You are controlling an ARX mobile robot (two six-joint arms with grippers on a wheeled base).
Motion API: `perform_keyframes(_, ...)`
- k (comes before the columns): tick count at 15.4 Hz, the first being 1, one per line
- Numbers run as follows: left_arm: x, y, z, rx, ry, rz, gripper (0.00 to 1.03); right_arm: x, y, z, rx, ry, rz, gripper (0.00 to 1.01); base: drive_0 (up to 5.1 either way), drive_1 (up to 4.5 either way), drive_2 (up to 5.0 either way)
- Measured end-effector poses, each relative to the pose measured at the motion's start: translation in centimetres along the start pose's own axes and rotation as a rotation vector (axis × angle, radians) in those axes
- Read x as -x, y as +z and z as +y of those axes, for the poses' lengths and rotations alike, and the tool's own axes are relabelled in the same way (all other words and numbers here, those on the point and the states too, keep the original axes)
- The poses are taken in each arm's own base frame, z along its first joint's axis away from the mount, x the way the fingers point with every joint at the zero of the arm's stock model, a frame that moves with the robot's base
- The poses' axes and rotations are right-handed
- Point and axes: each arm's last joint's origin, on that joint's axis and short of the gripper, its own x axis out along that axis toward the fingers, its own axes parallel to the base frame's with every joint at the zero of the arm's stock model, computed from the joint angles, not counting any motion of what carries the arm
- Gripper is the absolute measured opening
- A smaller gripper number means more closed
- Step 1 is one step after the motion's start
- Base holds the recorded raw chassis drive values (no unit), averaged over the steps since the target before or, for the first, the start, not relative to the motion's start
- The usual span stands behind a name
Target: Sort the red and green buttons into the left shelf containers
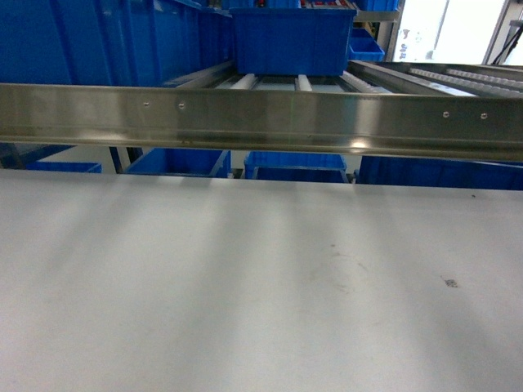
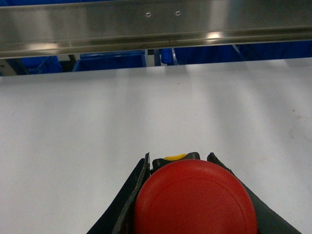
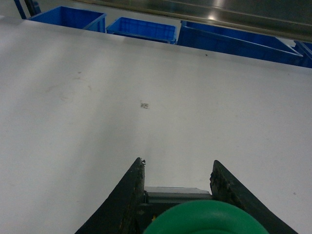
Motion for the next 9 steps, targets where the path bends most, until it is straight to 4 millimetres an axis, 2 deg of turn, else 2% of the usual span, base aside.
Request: perform_keyframes(9, 0.01, -0.02, 0.00, 0.000, 0.000, 0.002, 0.31, -0.01, 0.00, 0.00, 0.000, 0.000, 0.000, 0.35, -5.0, 2.32, 2.5)
